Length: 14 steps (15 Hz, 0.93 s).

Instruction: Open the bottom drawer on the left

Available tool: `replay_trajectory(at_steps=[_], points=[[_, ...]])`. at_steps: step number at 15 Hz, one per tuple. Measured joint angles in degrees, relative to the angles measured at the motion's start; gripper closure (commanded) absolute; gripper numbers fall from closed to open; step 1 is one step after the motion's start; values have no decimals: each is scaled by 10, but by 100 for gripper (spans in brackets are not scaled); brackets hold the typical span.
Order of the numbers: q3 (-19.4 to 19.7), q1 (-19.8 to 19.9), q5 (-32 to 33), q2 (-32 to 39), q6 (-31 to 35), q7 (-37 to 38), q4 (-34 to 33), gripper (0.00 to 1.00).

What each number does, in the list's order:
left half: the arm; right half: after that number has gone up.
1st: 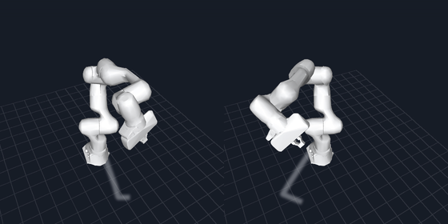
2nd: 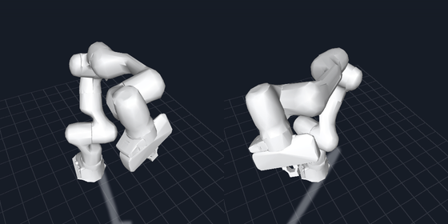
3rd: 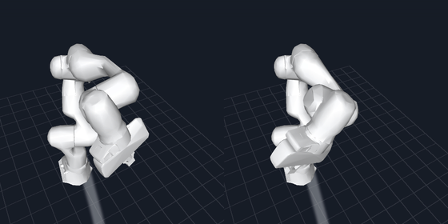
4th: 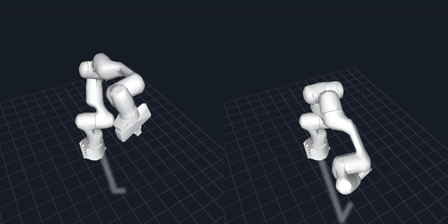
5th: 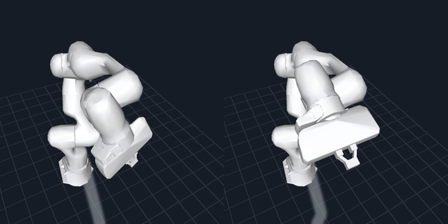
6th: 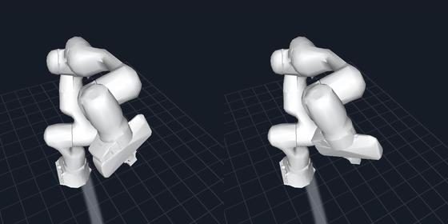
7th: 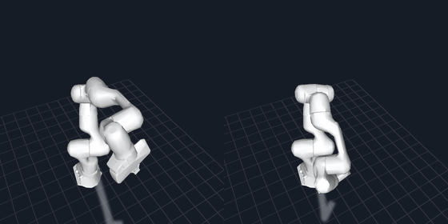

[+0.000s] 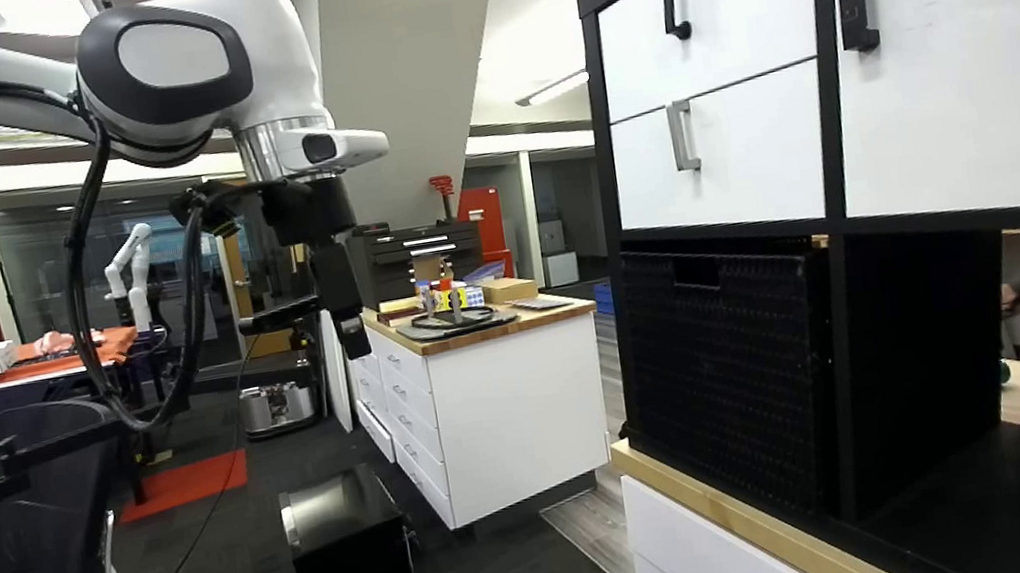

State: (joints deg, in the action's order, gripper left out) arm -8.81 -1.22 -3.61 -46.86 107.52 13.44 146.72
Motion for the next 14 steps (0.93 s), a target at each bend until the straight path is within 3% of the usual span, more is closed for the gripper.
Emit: replay_trajectory(at_steps=[6, 14], points=[[10, 8, 18, 75, 92, -18, -8, 0], [41, 14, 40, 286, 220, -53, -93, 0]])
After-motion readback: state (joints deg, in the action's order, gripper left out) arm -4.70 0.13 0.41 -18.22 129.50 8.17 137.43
